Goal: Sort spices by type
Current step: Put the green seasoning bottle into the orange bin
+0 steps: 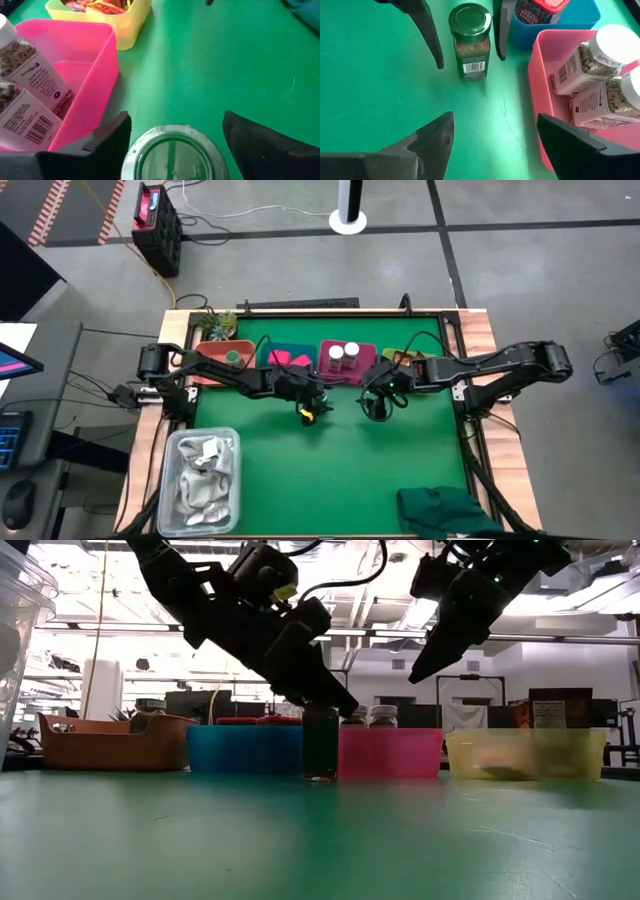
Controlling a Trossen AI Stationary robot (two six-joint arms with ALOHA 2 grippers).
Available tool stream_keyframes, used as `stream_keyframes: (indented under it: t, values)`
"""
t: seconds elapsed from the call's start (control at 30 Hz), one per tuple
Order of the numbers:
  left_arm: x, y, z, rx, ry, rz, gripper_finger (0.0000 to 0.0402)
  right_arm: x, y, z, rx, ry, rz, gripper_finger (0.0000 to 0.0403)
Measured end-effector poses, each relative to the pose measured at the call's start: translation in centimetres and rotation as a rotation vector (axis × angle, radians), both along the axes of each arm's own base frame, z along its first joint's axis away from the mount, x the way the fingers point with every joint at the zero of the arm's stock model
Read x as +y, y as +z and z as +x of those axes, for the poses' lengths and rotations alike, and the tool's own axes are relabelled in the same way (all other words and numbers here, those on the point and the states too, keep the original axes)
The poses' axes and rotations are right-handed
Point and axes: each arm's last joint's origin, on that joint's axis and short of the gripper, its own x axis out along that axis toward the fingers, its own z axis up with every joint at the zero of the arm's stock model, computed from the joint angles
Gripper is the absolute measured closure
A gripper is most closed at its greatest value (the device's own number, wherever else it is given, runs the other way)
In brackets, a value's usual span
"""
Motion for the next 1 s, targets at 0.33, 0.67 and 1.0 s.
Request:
stream_keyframes:
  t: [0.33, 0.67, 1.0]
  values:
    - [0.0, 0.4, -0.2, 0.000, 0.003, -0.001, 0.0221, 0.0, 0.0, 0.0, -0.002, 0.002, -0.002, 0.0090]
    - [-0.1, 5.0, -2.4, 0.029, 0.008, 0.021, 0.0221, 0.0, 0.0, 0.0, 0.001, -0.001, 0.001, 0.0090]
    - [0.1, 11.3, -9.4, 0.077, 0.248, 0.127, 0.0220, 0.1, 0.0, 0.0, 0.003, 0.004, 0.000, 0.0090]
